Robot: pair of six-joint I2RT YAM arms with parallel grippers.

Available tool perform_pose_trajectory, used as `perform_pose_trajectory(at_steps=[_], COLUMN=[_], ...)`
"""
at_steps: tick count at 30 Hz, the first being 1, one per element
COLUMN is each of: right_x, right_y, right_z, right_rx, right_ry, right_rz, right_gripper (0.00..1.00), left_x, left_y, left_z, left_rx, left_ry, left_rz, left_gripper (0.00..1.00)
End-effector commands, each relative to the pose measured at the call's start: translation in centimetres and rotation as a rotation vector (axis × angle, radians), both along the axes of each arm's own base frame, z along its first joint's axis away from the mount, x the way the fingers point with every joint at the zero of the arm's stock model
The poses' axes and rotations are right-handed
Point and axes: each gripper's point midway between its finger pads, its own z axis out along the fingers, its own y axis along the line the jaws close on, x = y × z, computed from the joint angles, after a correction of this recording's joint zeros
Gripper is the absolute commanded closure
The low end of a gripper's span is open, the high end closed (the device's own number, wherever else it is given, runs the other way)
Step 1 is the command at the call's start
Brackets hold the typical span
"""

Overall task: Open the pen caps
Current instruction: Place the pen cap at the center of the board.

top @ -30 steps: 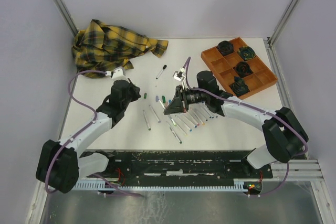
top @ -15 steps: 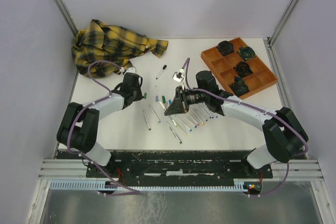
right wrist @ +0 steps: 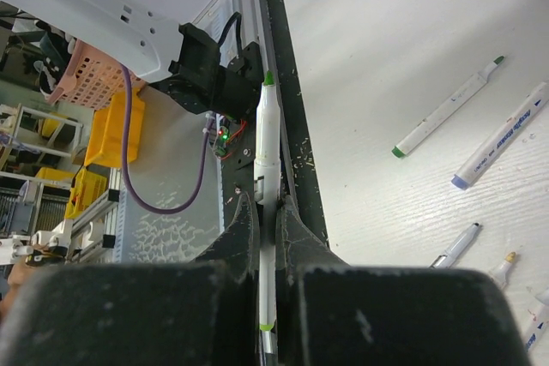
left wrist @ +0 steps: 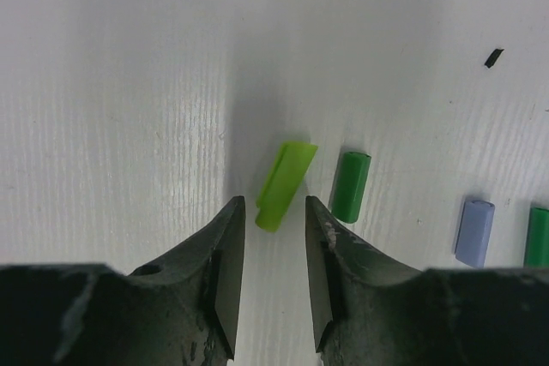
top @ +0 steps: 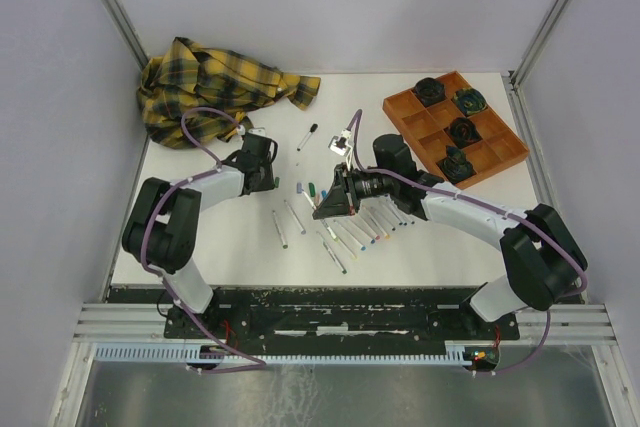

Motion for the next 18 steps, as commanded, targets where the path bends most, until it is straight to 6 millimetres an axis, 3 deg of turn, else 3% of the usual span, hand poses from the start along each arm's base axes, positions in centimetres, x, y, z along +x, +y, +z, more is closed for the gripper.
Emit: perform_pose_trajectory(at_steps=[1,5,10,15,18], right_x=[0.7,0.9,1.0,1.1,1.2], right_y=[0.5,0.5,0.6,0.7,1.0], right_z=[2.1,1.8,1.3,0.8,0.2], right_rx=[0.037,0.029,0.020,0.004,-0.032], right_ry=[-0.067,-0.063,-0.050,-0.032,-0.010], right_rz=[-0.006,-0.013,-0.019,-0.027,-0.035], right_gripper=[1.00,1.00,0.99,0.99,1.00], left_x=[1.1,1.2,0.9,-1.2,-3.2], left_y=[0.6,0.4,-0.5,0.1,-0.8], left_z=[1.2,2.5,5.9,11.4,15.5], left_rx=[0.039,0.014,-0.064,-0.132,-0.267], left_ry=[-0.031,-0.065,-0.148,-0.308,-0.442], left_rz=[-0.009,-0.006,-0.031,-0.019,-0.052], left_gripper=[0.60,0.59,0.57,0.56,0.56])
